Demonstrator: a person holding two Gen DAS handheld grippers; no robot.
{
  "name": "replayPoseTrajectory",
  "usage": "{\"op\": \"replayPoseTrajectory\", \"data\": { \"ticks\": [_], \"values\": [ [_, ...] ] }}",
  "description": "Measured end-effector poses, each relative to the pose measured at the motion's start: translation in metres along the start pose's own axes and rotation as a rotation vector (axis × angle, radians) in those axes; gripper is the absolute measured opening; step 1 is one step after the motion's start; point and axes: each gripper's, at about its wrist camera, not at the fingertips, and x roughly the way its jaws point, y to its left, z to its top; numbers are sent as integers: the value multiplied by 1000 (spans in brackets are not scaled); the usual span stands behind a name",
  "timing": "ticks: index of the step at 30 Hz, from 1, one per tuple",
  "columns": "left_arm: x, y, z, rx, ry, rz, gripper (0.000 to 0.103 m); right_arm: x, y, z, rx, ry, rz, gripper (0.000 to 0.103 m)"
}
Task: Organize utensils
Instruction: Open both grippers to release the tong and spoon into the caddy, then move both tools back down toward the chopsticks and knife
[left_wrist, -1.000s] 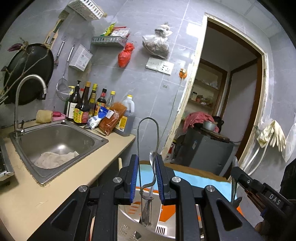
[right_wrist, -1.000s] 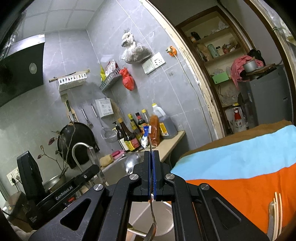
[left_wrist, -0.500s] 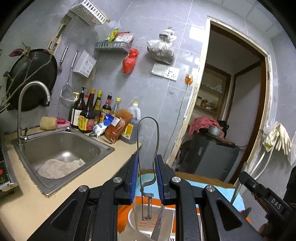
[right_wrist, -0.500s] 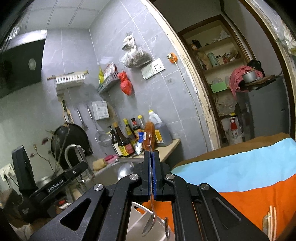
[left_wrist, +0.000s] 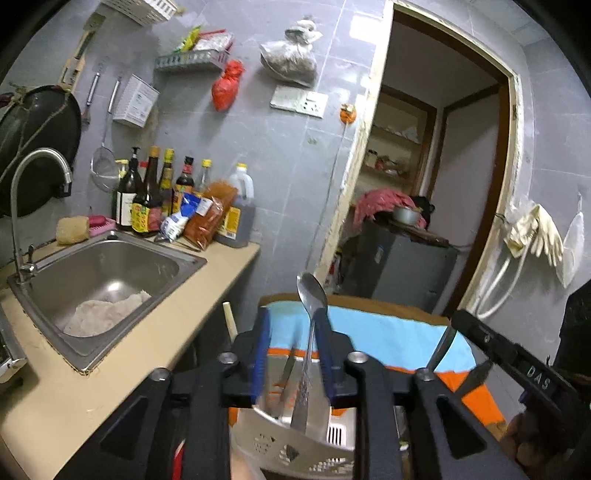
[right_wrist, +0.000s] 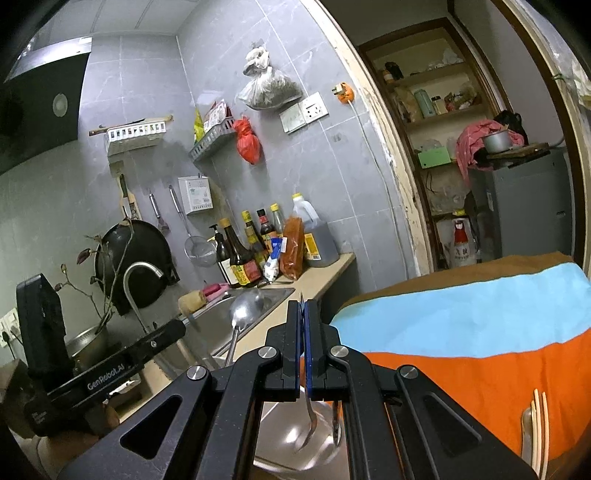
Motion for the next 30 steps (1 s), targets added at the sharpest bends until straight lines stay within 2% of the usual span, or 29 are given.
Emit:
{"op": "replayPoseTrajectory", "data": {
  "ticks": [1,2,6,8,9,10,12,14,16,21,25,30],
  "values": [
    [-1,1,0,-3,1,-9,36,-2,0,1,2,-2,-1,2],
    [-3,2,1,-11,3,-22,39,-5,0,2,2,-5,-1,2],
    [-7,-1,4,-9,2,-38,41,-14,-2,7,10,-12,-10,2],
    [-10,-7,7,3,-4,-50,48,-22,-4,10,11,-20,-24,7],
    [-11,-10,9,5,-9,-59,55,-26,-5,12,10,-28,-31,16],
    [-12,-12,10,7,-14,-68,59,-29,-5,14,11,-34,-35,32],
    [-14,-21,13,16,-25,-86,62,-41,-8,19,15,-58,-53,44],
    [-16,-31,15,25,-32,-97,69,-52,-11,25,7,-69,-75,45],
    [-18,-39,14,27,-44,-109,76,-63,-15,30,-5,-81,-97,51],
    [-19,-63,10,34,-36,-139,78,-97,-28,45,-23,-118,-158,61],
    [-23,-82,6,40,-43,-160,88,-123,-40,56,-34,-149,-214,77],
    [-27,-110,2,54,-56,-182,95,-152,-54,69,-57,-179,-275,89]
  ]
}}
